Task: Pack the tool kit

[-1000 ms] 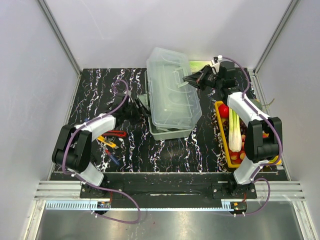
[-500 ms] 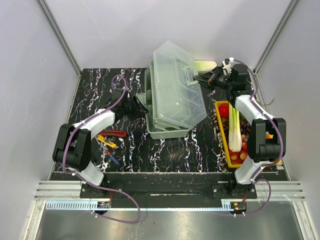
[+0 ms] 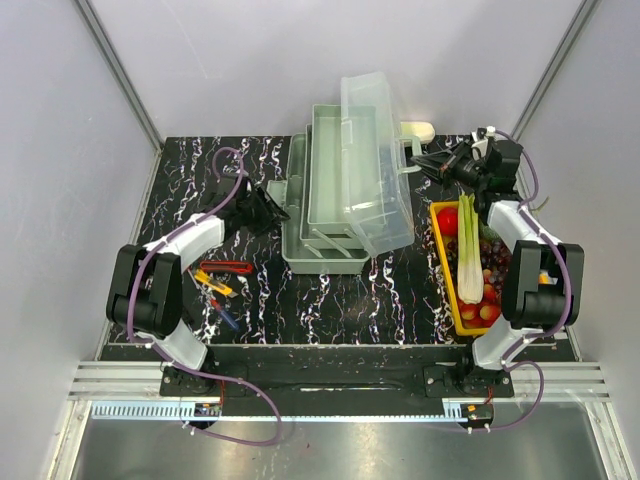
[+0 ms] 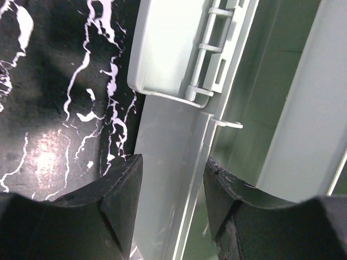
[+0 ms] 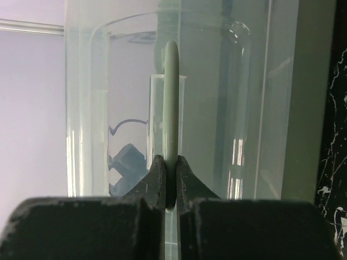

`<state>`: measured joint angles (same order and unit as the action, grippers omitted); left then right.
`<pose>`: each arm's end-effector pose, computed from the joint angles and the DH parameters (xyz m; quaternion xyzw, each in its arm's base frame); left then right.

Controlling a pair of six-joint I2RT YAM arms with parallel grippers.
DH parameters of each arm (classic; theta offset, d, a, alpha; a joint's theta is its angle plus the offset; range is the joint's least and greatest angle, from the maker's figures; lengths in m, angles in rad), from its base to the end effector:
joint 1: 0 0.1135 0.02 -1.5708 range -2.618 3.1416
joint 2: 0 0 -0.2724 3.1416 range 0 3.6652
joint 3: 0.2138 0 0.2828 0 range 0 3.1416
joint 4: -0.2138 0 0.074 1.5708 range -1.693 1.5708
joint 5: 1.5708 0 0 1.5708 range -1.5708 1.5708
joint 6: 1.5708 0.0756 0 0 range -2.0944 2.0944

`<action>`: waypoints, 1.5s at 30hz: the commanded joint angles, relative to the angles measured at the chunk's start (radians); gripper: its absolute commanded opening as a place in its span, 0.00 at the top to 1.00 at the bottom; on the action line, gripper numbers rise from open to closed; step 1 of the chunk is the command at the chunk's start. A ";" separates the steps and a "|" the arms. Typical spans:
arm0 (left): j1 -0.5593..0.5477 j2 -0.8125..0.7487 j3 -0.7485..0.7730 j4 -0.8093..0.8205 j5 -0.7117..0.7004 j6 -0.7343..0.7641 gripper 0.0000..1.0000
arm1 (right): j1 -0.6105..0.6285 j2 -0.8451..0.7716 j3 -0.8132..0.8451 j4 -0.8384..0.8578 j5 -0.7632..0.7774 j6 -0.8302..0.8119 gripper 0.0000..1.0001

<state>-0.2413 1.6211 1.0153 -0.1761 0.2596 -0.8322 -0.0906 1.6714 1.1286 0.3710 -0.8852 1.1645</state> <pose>0.3832 -0.1143 0.1739 -0.2190 0.8903 -0.2976 0.2664 0.4386 0.0189 0.2723 0.1828 0.7216 0.5792 0.3323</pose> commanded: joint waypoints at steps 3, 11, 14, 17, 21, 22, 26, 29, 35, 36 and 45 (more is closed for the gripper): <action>0.072 0.028 0.054 -0.059 -0.138 0.019 0.49 | -0.012 0.017 -0.036 -0.018 0.046 -0.037 1.00; 0.143 0.022 0.046 -0.077 -0.155 0.025 0.49 | -0.011 0.071 0.008 -0.135 0.074 -0.106 1.00; 0.171 0.013 0.034 -0.077 -0.151 0.031 0.49 | -0.008 0.088 0.016 -0.172 0.084 -0.129 1.00; 0.191 0.008 0.022 -0.072 -0.138 0.041 0.49 | 0.006 0.099 0.017 -0.181 0.088 -0.137 1.00; 0.200 0.017 0.012 -0.071 -0.120 0.048 0.48 | 0.043 0.122 0.045 -0.236 0.115 -0.175 0.98; 0.203 0.019 0.011 -0.071 -0.118 0.048 0.48 | 0.049 0.125 0.054 -0.257 0.124 -0.192 0.97; 0.215 0.022 0.011 -0.068 -0.112 0.054 0.47 | 0.060 0.134 0.082 -0.351 0.198 -0.246 0.92; 0.220 0.036 0.032 -0.083 -0.100 0.079 0.46 | 0.061 0.140 0.092 -0.418 0.235 -0.267 0.84; 0.221 0.048 0.034 -0.082 -0.085 0.081 0.45 | 0.061 0.156 0.096 -0.458 0.279 -0.295 0.70; 0.221 0.051 0.034 -0.083 -0.085 0.079 0.45 | 0.060 0.159 0.094 -0.460 0.282 -0.298 0.68; 0.221 0.057 0.032 -0.085 -0.077 0.081 0.44 | 0.060 0.117 0.074 -0.480 0.328 -0.350 0.48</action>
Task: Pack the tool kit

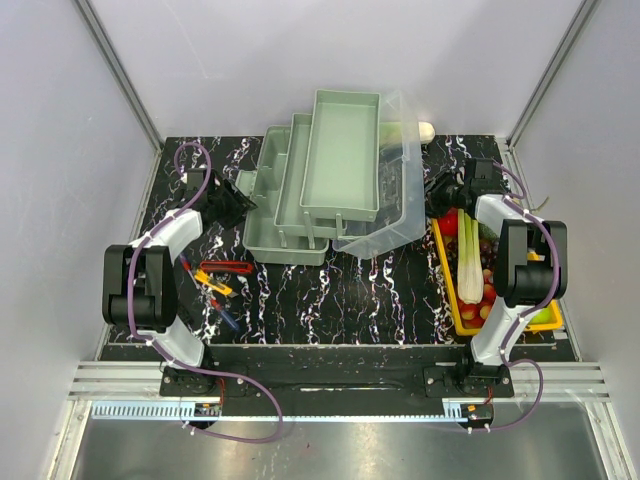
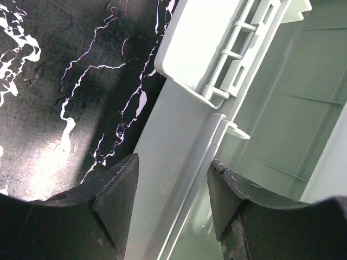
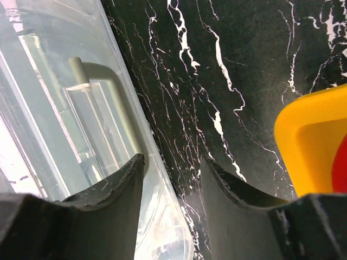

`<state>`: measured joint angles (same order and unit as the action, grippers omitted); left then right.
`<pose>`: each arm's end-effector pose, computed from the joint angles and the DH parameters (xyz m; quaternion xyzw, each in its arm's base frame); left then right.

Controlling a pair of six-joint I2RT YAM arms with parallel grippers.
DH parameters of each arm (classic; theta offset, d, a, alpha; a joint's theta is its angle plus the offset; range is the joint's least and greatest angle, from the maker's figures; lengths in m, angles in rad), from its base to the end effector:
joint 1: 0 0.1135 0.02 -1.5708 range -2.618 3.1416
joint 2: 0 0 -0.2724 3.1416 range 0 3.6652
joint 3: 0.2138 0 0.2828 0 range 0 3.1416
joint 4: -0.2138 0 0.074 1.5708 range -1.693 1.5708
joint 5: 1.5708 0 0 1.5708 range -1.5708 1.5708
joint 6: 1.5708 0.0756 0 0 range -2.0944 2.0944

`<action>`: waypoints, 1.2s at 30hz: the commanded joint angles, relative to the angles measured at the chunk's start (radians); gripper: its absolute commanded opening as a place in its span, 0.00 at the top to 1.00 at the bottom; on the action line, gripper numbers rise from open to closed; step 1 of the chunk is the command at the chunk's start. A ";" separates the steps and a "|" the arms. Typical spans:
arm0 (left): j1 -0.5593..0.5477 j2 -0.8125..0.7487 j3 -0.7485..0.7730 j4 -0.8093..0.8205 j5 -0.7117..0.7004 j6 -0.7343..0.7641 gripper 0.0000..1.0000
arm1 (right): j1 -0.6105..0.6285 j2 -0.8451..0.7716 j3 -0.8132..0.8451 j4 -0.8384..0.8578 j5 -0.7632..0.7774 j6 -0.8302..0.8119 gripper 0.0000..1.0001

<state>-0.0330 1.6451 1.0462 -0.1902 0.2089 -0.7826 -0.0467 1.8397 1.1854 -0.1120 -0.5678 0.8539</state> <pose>0.4058 -0.0291 0.1739 -0.2997 0.8703 -0.2388 0.3096 0.4488 0.0197 0.1600 0.2857 0.8430 0.3846 0.2444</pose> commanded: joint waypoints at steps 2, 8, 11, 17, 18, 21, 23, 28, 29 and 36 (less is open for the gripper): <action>0.013 0.038 0.002 -0.069 -0.026 0.029 0.44 | 0.015 -0.065 0.017 -0.006 0.026 -0.049 0.46; 0.013 0.035 -0.011 -0.063 -0.022 0.026 0.44 | 0.016 -0.121 -0.006 -0.035 0.091 -0.061 0.46; 0.013 0.036 -0.018 -0.052 -0.016 0.022 0.44 | 0.015 -0.151 -0.010 -0.040 0.111 -0.085 0.56; 0.013 0.041 -0.046 -0.038 -0.009 0.023 0.45 | 0.016 -0.140 0.008 -0.098 0.147 -0.136 0.76; 0.013 0.044 -0.049 -0.034 -0.006 0.022 0.45 | 0.016 -0.135 0.005 -0.100 0.148 -0.138 0.78; 0.012 0.056 -0.061 -0.022 0.010 0.016 0.45 | 0.016 -0.125 -0.003 -0.098 0.151 -0.147 0.82; 0.012 0.064 -0.069 -0.017 0.020 0.010 0.46 | 0.016 -0.119 -0.006 -0.097 0.161 -0.150 0.83; 0.012 0.073 -0.084 -0.003 0.030 0.006 0.46 | 0.016 -0.114 0.003 -0.110 0.200 -0.167 0.84; 0.012 0.073 -0.086 -0.006 0.033 0.006 0.47 | 0.016 -0.117 0.009 -0.117 0.210 -0.174 0.84; 0.012 0.062 -0.083 -0.011 0.035 0.009 0.48 | 0.016 -0.168 0.060 -0.233 0.367 -0.177 0.83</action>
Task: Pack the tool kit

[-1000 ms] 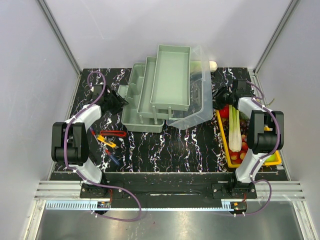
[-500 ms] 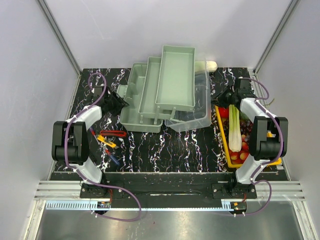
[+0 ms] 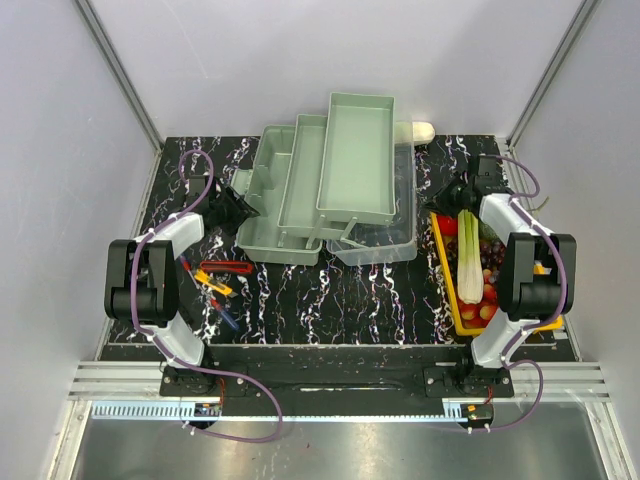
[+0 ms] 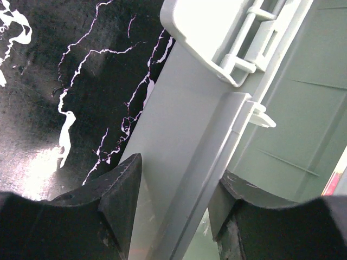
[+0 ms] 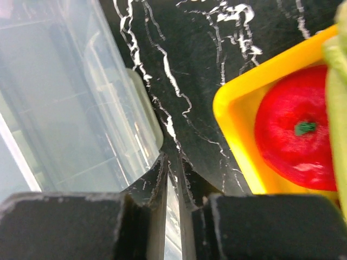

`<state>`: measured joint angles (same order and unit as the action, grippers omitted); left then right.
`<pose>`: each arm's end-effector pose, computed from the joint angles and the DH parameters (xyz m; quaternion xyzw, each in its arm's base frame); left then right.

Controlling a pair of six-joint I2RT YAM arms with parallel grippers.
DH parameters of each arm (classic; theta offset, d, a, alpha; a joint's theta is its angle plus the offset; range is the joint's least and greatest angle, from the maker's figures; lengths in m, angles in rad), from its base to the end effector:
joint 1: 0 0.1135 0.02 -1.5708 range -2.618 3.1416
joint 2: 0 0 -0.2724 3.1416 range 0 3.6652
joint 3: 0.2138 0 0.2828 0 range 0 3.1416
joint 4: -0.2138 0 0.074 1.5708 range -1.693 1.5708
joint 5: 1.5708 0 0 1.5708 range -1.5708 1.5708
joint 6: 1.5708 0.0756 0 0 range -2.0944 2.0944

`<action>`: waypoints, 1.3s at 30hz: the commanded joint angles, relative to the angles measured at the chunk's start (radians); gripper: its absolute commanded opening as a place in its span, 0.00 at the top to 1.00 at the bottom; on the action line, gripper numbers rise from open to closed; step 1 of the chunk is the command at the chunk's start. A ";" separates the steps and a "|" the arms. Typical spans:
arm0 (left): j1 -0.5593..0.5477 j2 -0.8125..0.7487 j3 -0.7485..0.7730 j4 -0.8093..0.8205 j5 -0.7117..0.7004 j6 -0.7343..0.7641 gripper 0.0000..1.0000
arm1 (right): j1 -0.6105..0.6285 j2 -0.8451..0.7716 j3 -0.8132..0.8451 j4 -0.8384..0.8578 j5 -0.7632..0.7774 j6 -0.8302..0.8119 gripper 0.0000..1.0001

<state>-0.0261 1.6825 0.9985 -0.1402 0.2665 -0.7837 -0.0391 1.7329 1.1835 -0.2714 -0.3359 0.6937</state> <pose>0.4016 -0.0304 0.1482 -0.2963 0.8754 -0.2561 0.2835 0.4307 0.0081 0.1828 0.2715 0.8785 0.2634 0.2919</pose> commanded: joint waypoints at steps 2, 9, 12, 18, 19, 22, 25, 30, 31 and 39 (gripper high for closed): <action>0.005 0.023 -0.037 -0.061 -0.016 0.011 0.49 | 0.008 -0.084 0.064 -0.103 0.193 -0.016 0.82; 0.002 0.013 -0.063 -0.026 0.054 0.017 0.52 | 0.008 -0.186 0.100 -0.149 0.222 -0.034 0.61; -0.009 0.011 -0.074 0.020 0.114 0.035 0.54 | 0.010 -0.231 0.120 -0.137 0.160 -0.062 0.45; -0.058 0.003 -0.077 0.040 0.155 0.061 0.64 | 0.028 -0.253 0.104 -0.071 -0.027 -0.111 0.32; -0.063 -0.003 -0.083 0.036 0.148 0.058 0.65 | 0.034 -0.248 0.099 -0.071 -0.037 -0.120 0.32; -0.070 -0.020 -0.110 0.024 0.114 0.046 0.66 | 0.073 -0.225 0.091 -0.097 -0.038 -0.158 0.32; -0.071 -0.040 -0.144 0.017 0.105 0.047 0.67 | 0.097 -0.200 0.088 -0.158 0.009 -0.189 0.35; -0.072 -0.072 -0.178 0.016 0.103 0.055 0.67 | 0.104 -0.199 0.056 -0.203 0.080 -0.191 0.42; -0.072 -0.073 -0.178 0.014 0.103 0.055 0.67 | 0.104 -0.208 0.048 -0.203 0.089 -0.188 0.43; -0.072 -0.116 -0.057 -0.110 0.033 0.110 0.51 | 0.104 -0.274 0.088 -0.301 0.331 -0.142 0.41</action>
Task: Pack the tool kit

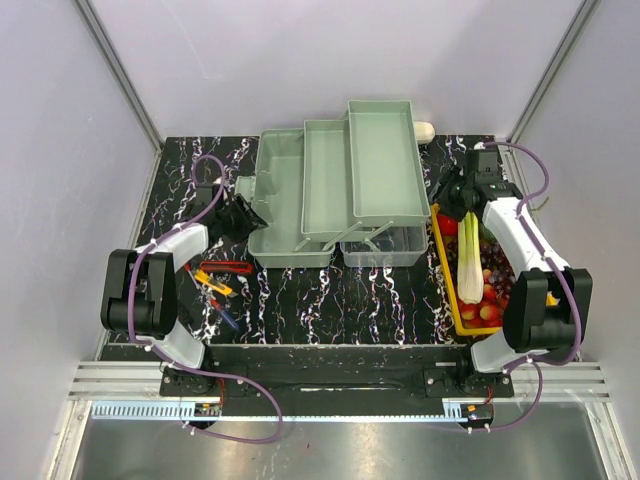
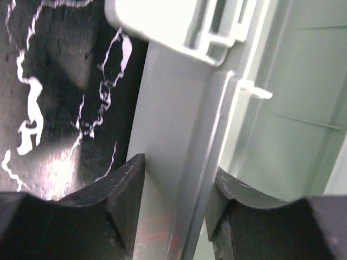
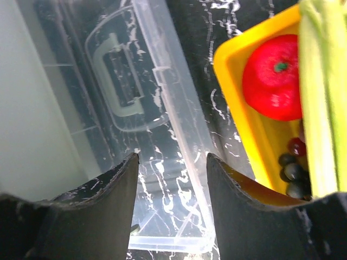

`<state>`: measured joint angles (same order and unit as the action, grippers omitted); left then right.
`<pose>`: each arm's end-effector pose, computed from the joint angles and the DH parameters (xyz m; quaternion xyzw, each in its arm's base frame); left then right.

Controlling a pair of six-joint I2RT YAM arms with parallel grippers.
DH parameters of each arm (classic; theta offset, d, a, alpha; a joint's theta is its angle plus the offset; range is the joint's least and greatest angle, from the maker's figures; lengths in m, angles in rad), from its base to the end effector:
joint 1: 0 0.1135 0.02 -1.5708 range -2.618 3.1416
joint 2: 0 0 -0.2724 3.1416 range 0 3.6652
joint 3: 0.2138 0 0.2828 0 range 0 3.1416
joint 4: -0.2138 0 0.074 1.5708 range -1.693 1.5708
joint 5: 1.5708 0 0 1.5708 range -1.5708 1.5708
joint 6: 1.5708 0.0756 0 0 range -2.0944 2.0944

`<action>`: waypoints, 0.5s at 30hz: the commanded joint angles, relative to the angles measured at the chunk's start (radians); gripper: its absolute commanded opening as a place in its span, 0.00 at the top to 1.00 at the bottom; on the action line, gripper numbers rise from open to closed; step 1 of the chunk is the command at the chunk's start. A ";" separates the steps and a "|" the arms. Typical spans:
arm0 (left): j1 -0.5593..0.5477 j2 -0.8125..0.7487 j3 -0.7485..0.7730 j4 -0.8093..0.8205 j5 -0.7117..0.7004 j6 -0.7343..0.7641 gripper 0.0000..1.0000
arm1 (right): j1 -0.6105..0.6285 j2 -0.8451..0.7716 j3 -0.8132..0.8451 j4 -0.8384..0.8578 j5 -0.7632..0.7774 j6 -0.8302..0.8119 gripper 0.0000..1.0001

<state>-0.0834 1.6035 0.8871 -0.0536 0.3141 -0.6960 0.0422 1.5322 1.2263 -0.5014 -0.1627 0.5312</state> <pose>0.3782 -0.0551 0.1480 -0.2161 0.8856 -0.2795 0.3014 0.3930 0.0288 0.2523 0.1945 0.9048 0.1773 0.3348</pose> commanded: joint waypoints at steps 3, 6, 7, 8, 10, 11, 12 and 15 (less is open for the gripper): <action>-0.010 -0.060 0.134 -0.267 -0.049 0.049 0.41 | 0.022 -0.101 0.058 -0.109 0.282 0.042 0.39; -0.006 -0.086 0.191 -0.313 -0.084 0.065 0.17 | 0.022 -0.136 0.059 -0.131 0.356 0.055 0.37; -0.003 -0.099 0.203 -0.322 -0.098 0.070 0.07 | 0.021 -0.147 0.061 -0.143 0.385 0.058 0.35; -0.001 -0.108 0.217 -0.337 -0.119 0.075 0.01 | 0.022 -0.155 0.064 -0.152 0.409 0.061 0.34; 0.004 -0.129 0.240 -0.376 -0.173 0.082 0.01 | 0.021 -0.170 0.068 -0.169 0.459 0.058 0.29; 0.010 -0.138 0.254 -0.403 -0.205 0.084 0.01 | 0.021 -0.179 0.070 -0.175 0.477 0.058 0.22; 0.014 -0.148 0.265 -0.435 -0.237 0.082 0.01 | 0.021 -0.182 0.070 -0.181 0.494 0.053 0.14; 0.034 -0.175 0.279 -0.535 -0.349 0.063 0.01 | 0.019 -0.199 0.073 -0.181 0.526 0.036 0.01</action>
<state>-0.0769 1.4876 1.1202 -0.4454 0.1471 -0.6353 0.0586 1.3727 1.2556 -0.6605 0.2451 0.5816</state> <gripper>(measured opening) 0.987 0.967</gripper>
